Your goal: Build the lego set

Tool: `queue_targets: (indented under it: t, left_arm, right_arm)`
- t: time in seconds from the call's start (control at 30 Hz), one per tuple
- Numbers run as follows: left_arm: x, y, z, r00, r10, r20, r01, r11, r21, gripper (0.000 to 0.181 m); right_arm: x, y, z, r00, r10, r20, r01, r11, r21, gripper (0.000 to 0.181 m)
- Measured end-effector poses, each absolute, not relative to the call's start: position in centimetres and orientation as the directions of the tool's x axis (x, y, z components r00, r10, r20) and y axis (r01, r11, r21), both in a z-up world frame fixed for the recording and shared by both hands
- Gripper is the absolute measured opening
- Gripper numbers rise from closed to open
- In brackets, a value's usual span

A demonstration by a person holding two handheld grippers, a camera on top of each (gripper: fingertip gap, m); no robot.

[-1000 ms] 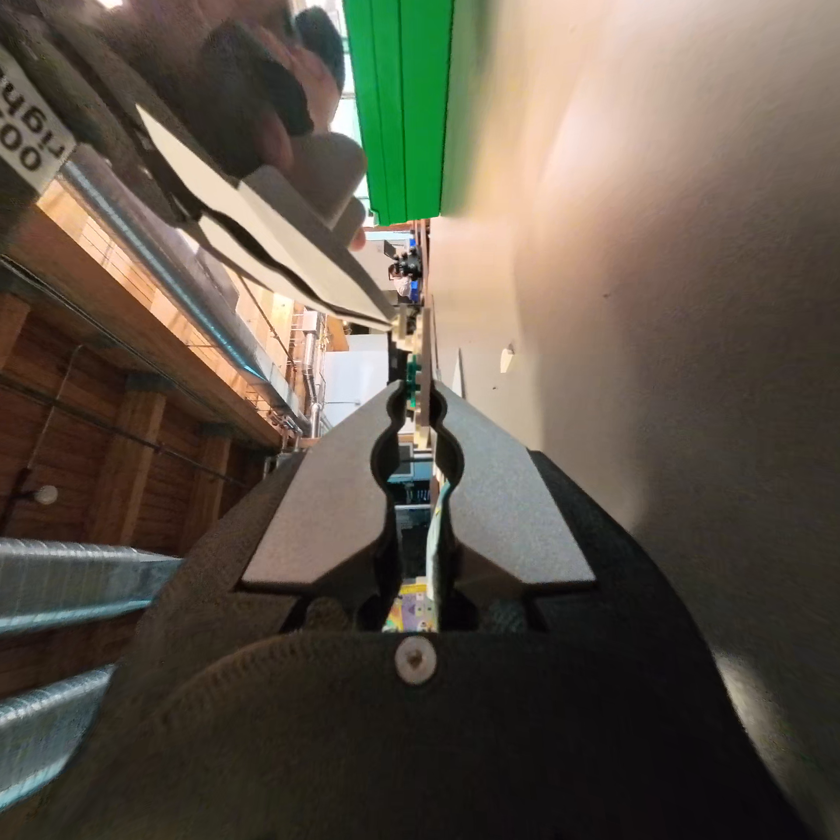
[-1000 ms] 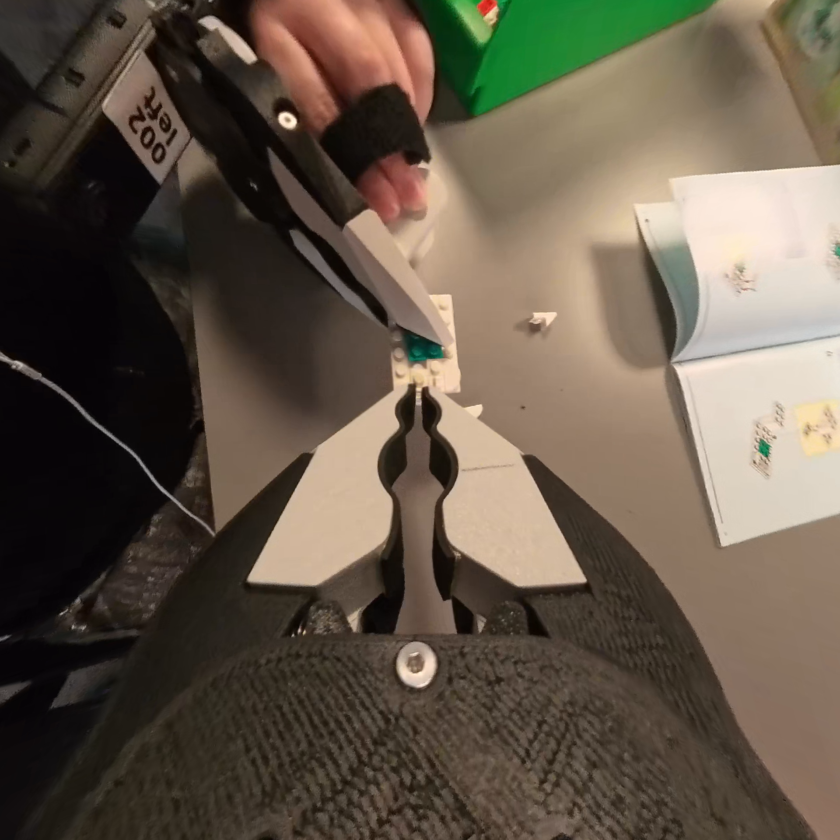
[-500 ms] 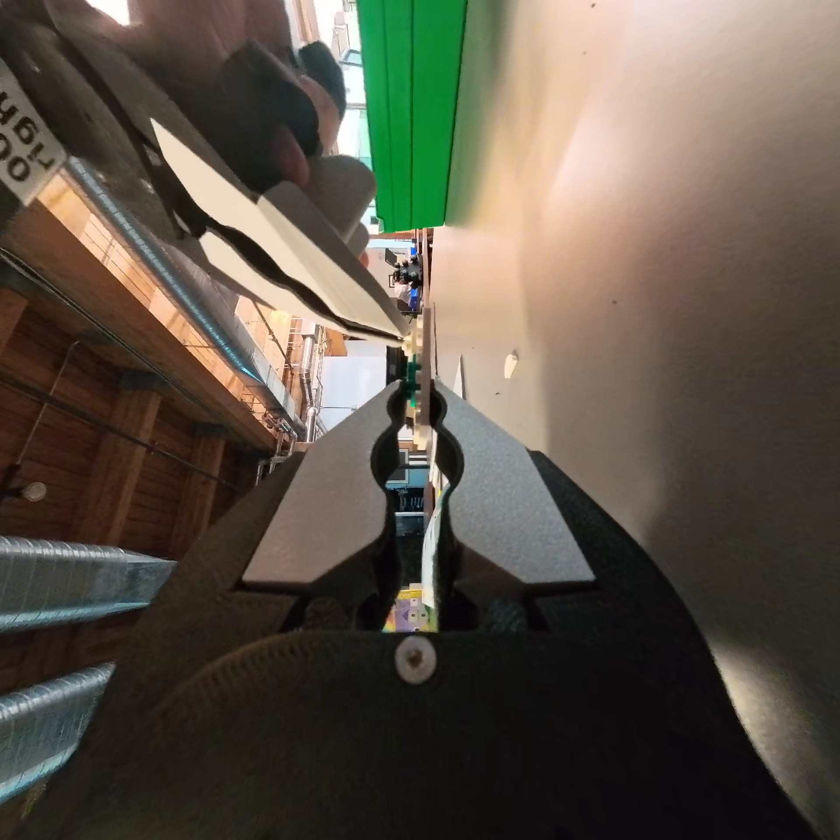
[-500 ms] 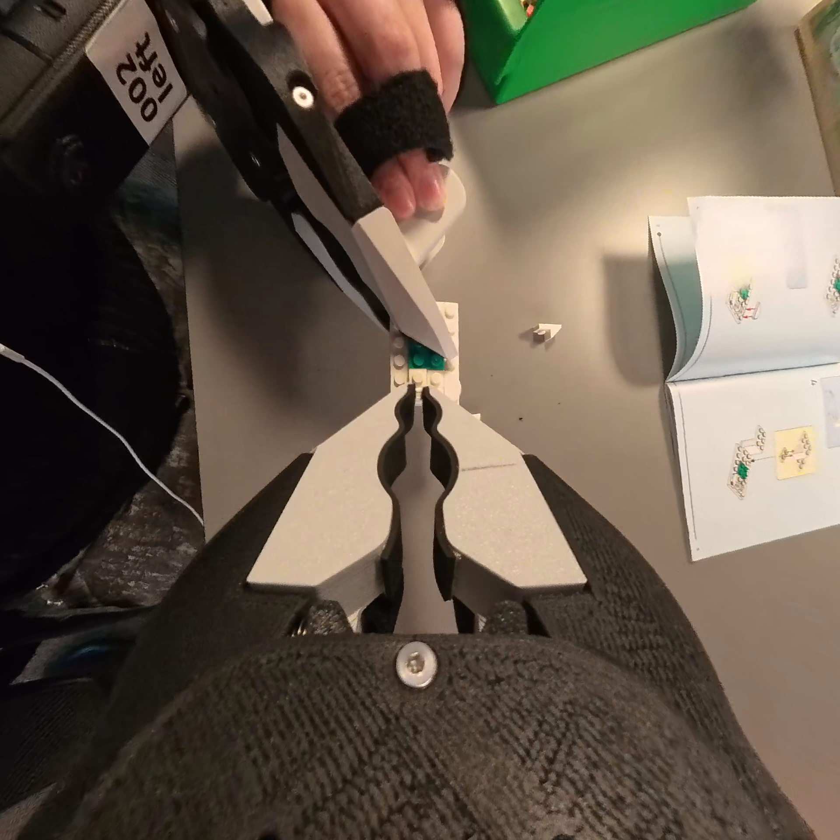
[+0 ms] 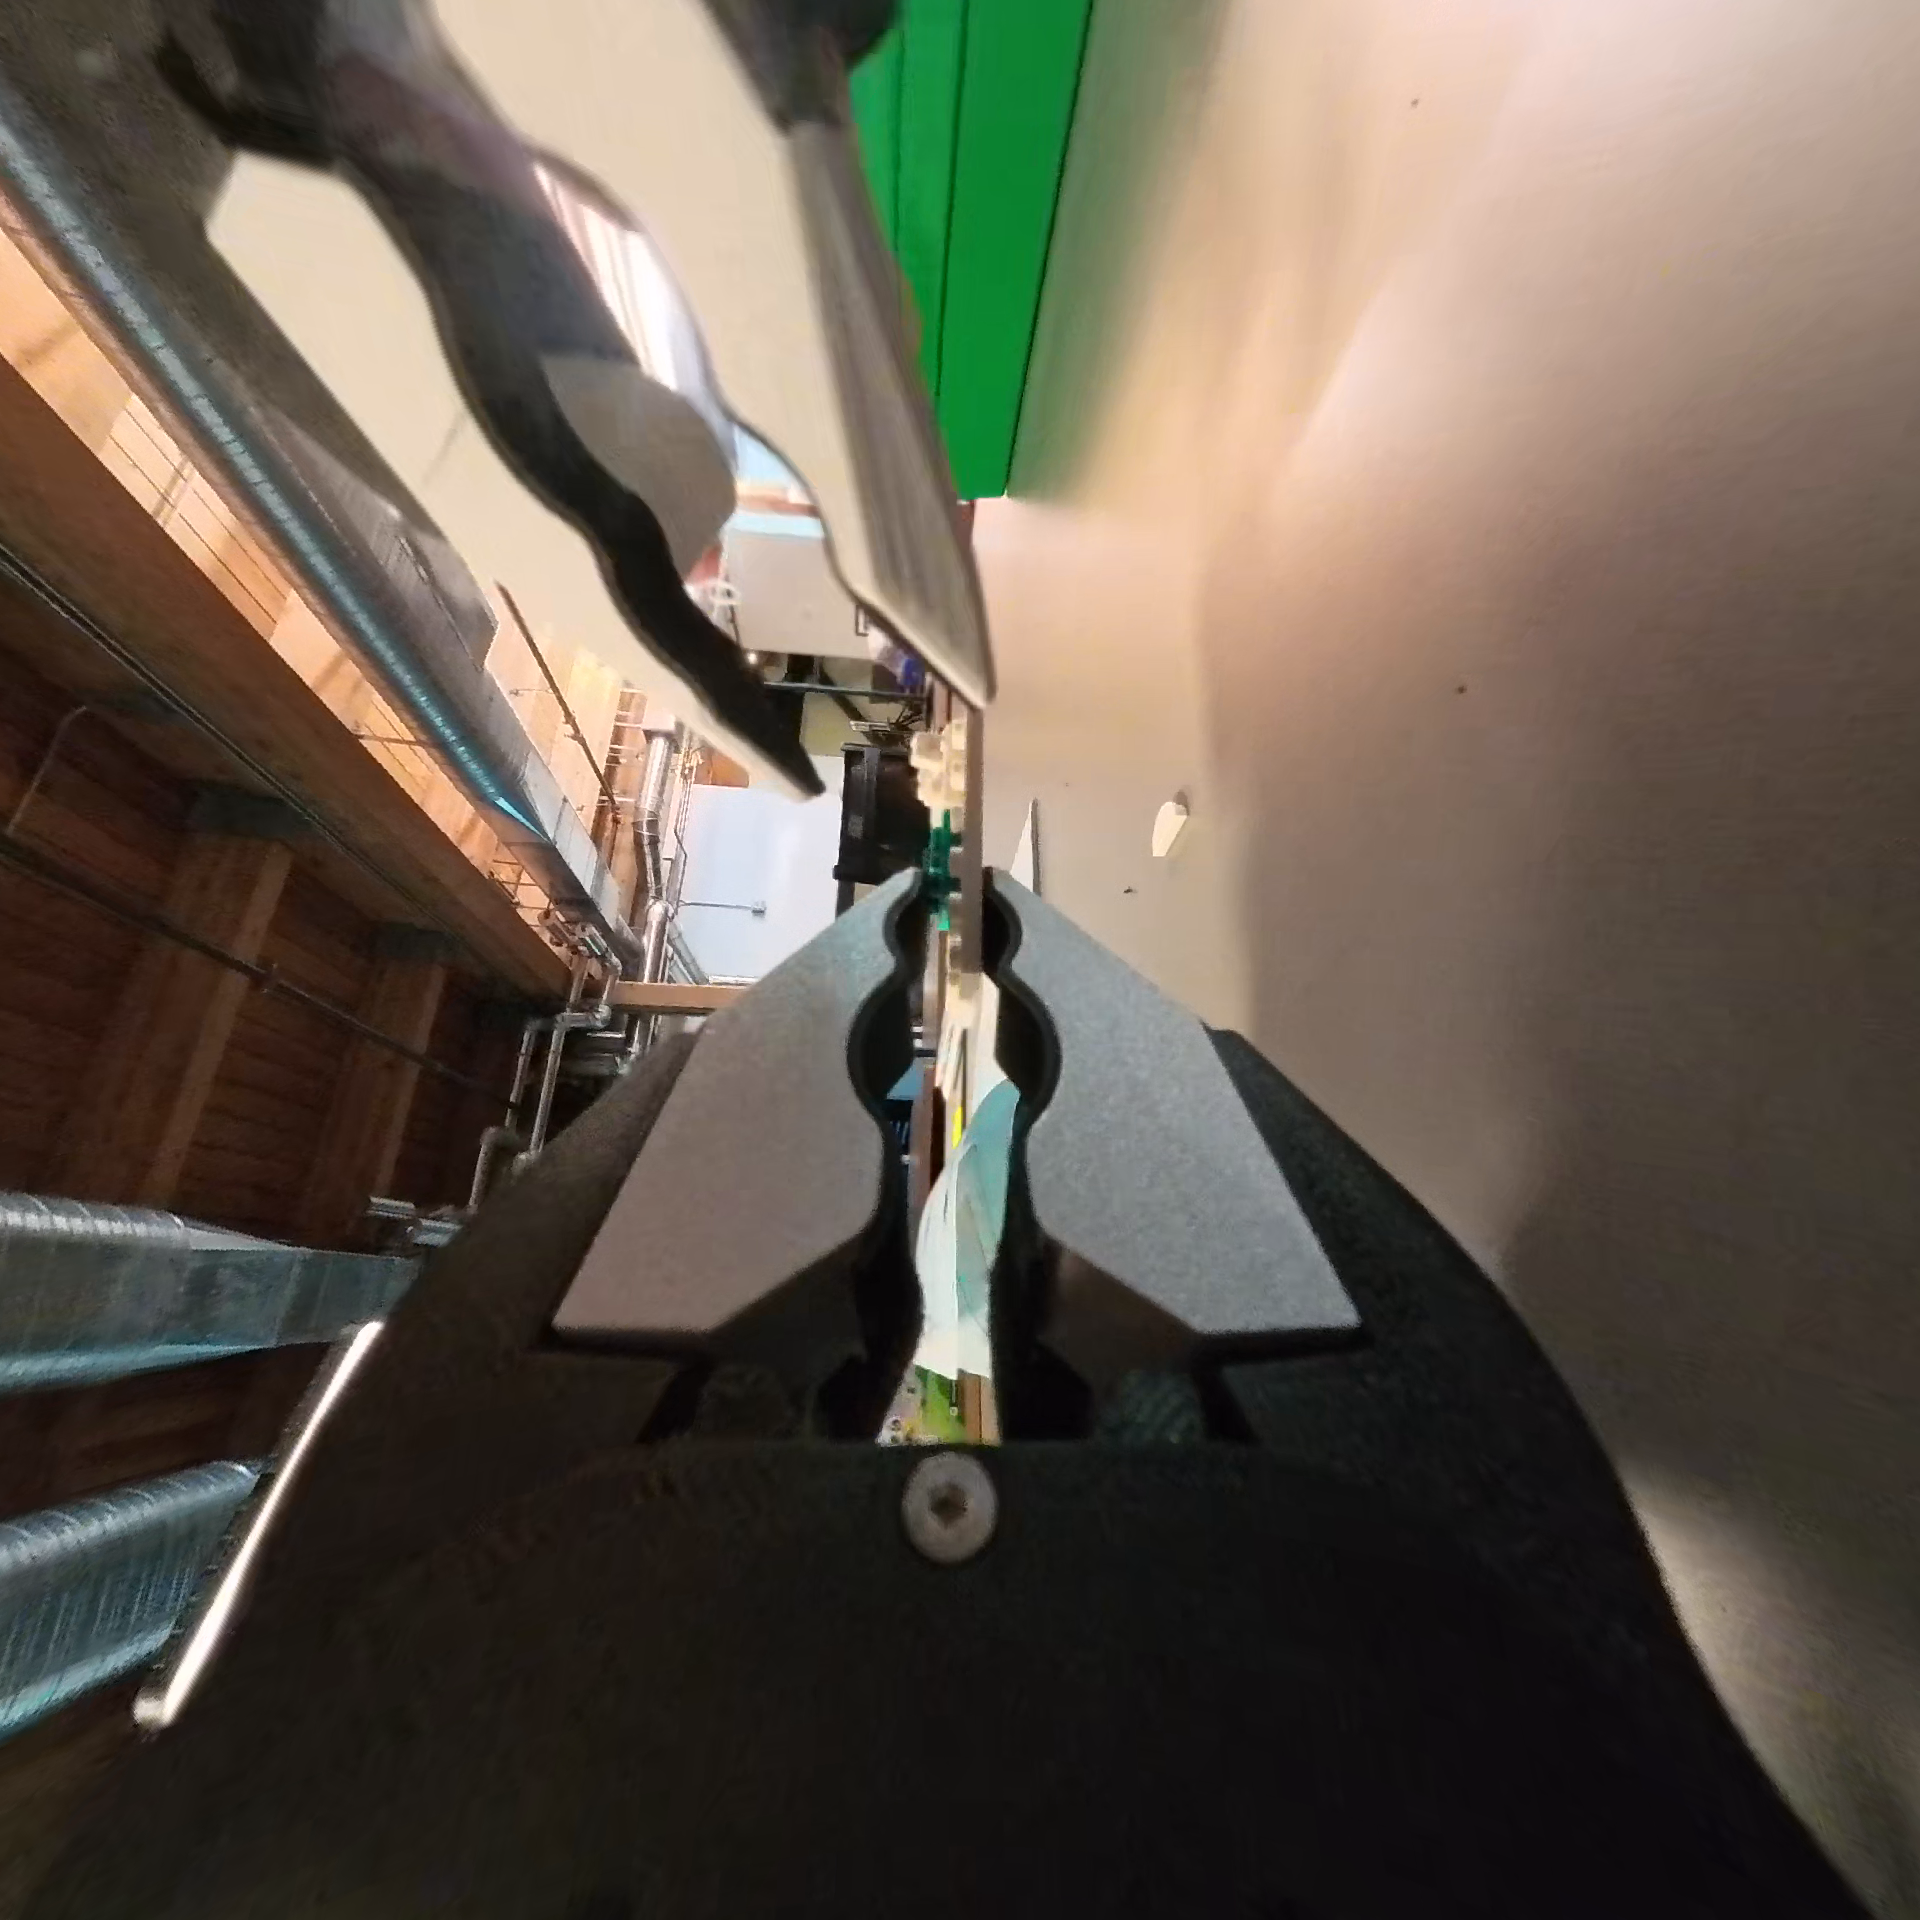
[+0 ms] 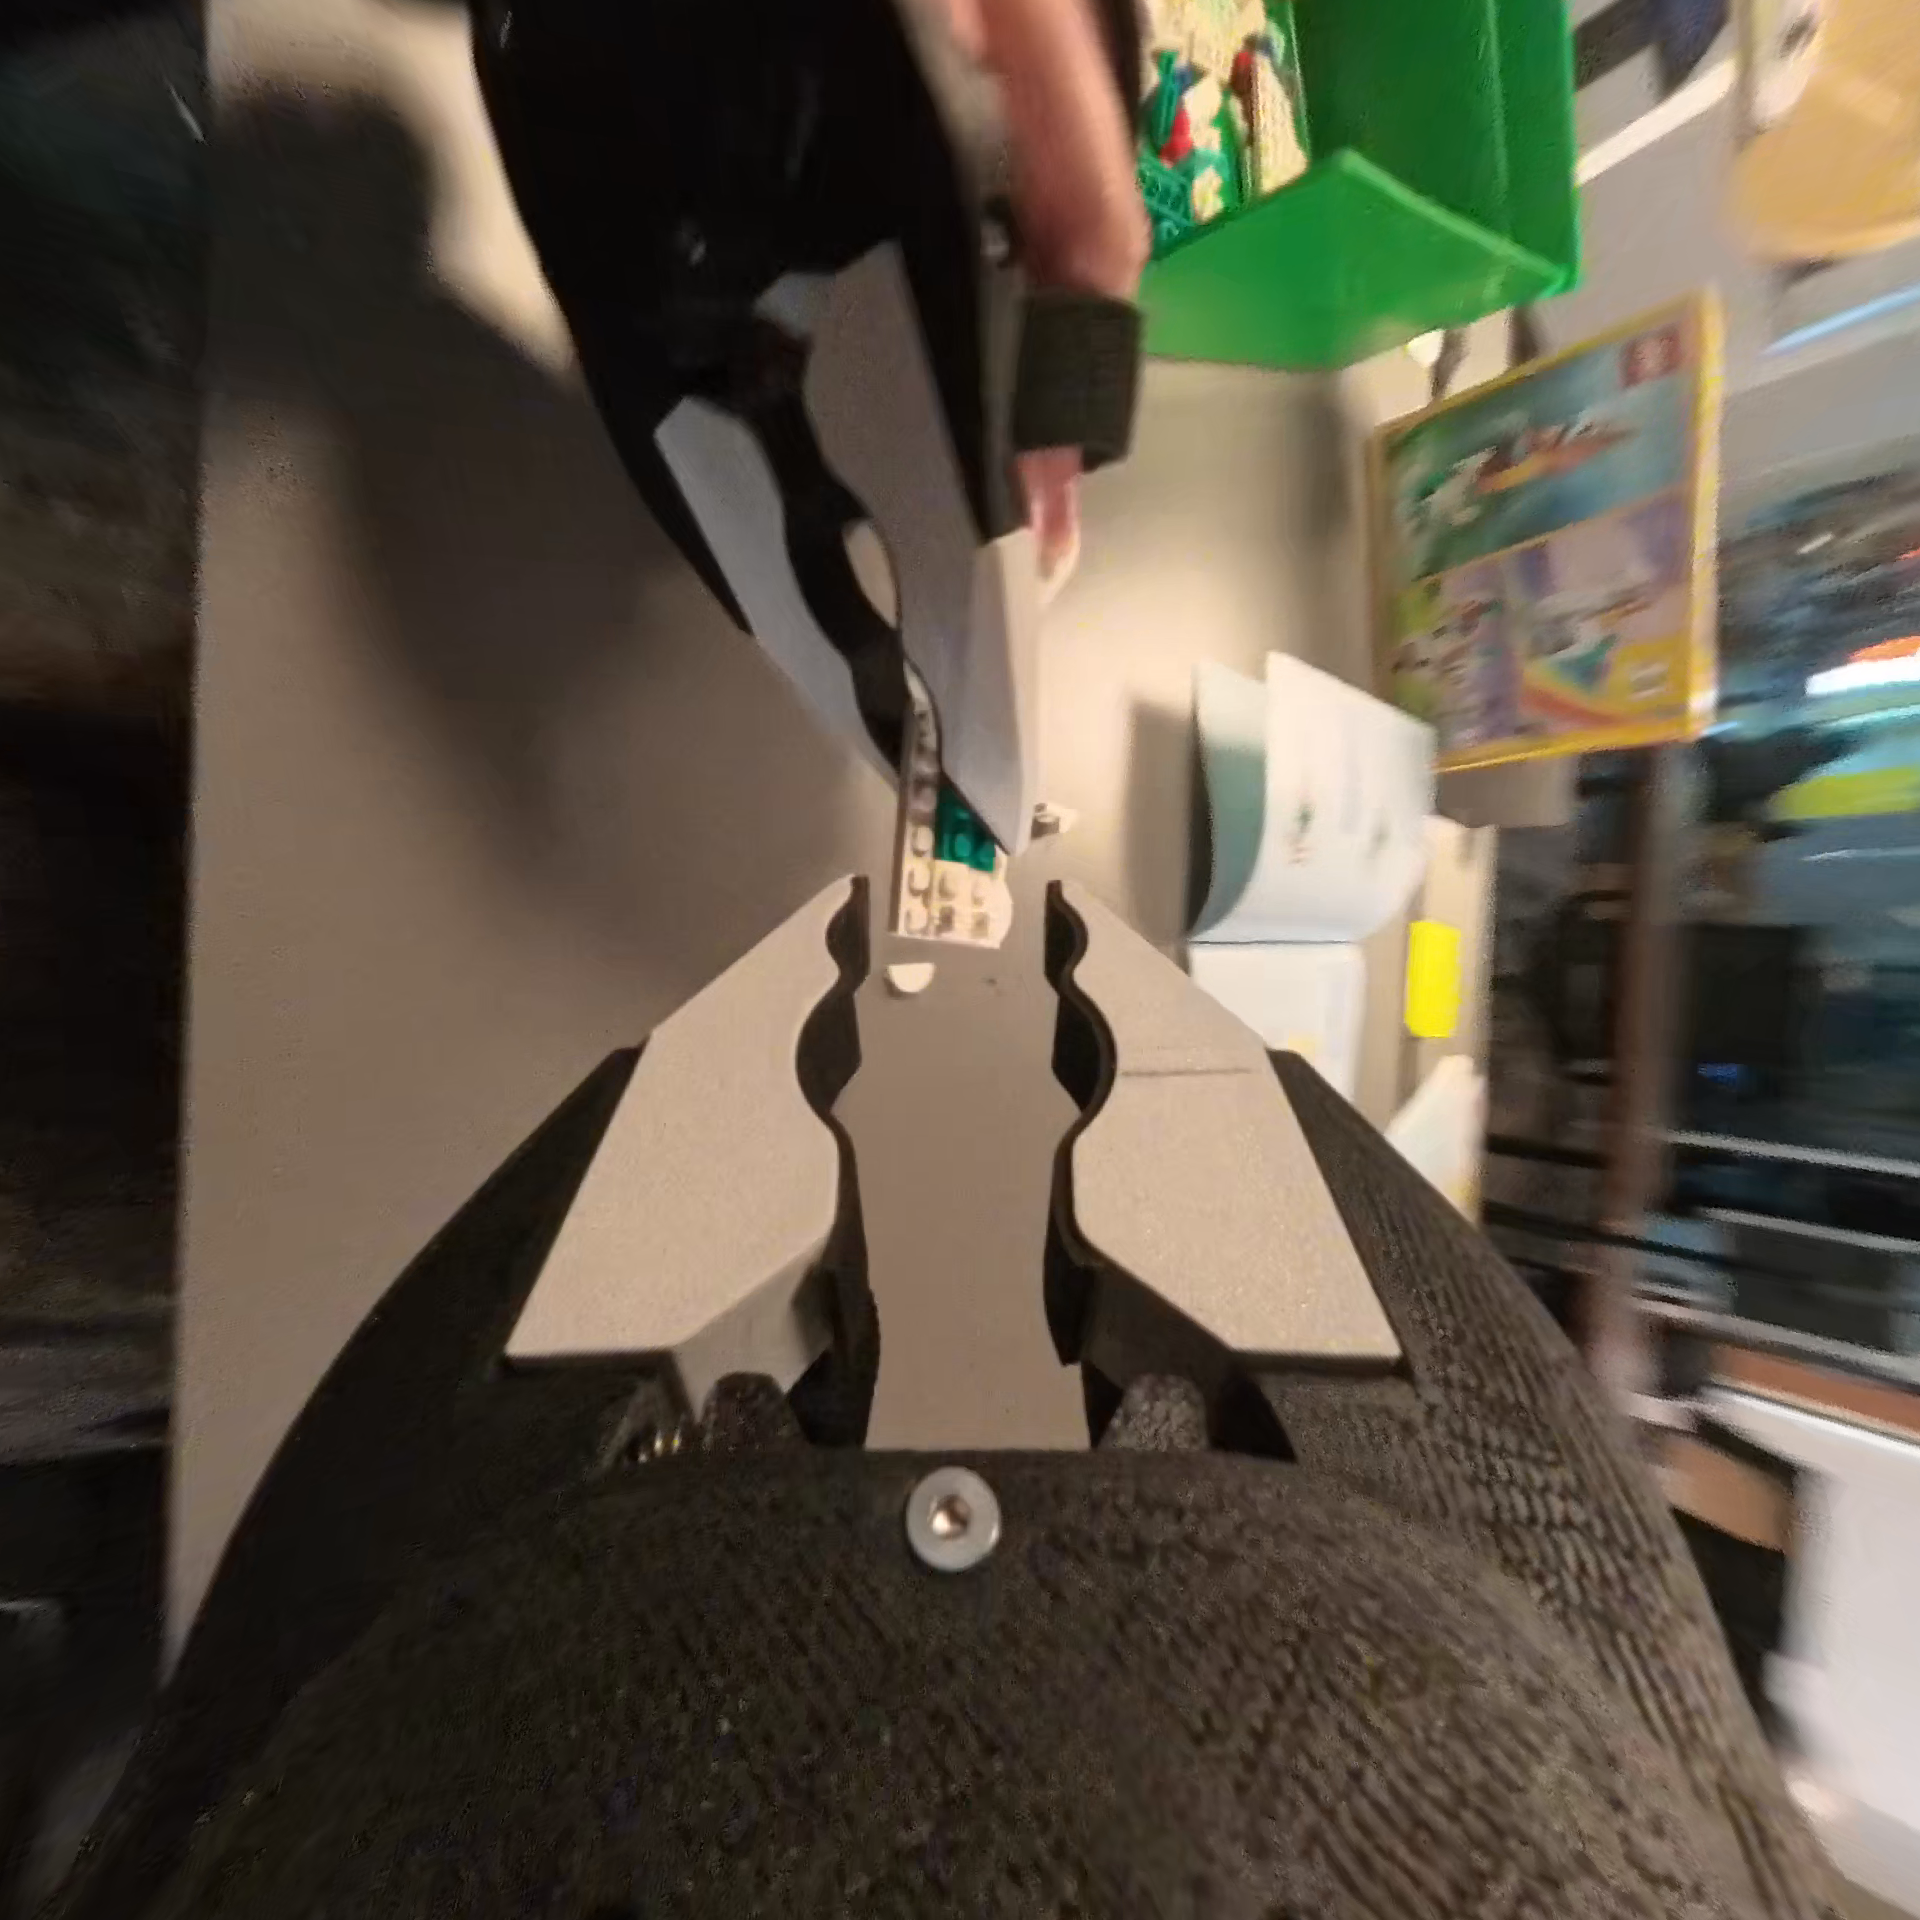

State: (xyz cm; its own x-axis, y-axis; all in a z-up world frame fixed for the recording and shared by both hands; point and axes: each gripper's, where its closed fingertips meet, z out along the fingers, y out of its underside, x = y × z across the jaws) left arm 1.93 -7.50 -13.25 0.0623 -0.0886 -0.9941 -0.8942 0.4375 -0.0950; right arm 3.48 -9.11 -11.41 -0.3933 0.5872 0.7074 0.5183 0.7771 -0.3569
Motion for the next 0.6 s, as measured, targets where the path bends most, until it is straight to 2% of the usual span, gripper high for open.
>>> queue_targets:
  t: [0.2, 0.4, 0.6]
  left_arm:
    - [1.7, -7.4, -13.3, 0.081, -0.106, -0.991, -0.895, 0.429, -0.119, 0.007]
    - [1.7, -7.4, -13.4, 0.087, -0.117, -0.989, -0.895, 0.427, -0.129, 0.007]
    - [1.7, -7.5, -13.5, 0.125, -0.168, -0.978, -0.883, 0.430, -0.186, 0.007]
  right_arm:
    - [3.3, -9.1, -12.8, -0.392, 0.347, 0.852, 0.491, 0.862, -0.125, 0.028]
    - [3.0, -8.5, -13.1, -0.382, 0.277, 0.882, 0.495, 0.867, -0.058, 0.021]
    - [2.6, -8.3, -13.0, -0.381, 0.221, 0.898, 0.492, 0.871, -0.006, 0.017]
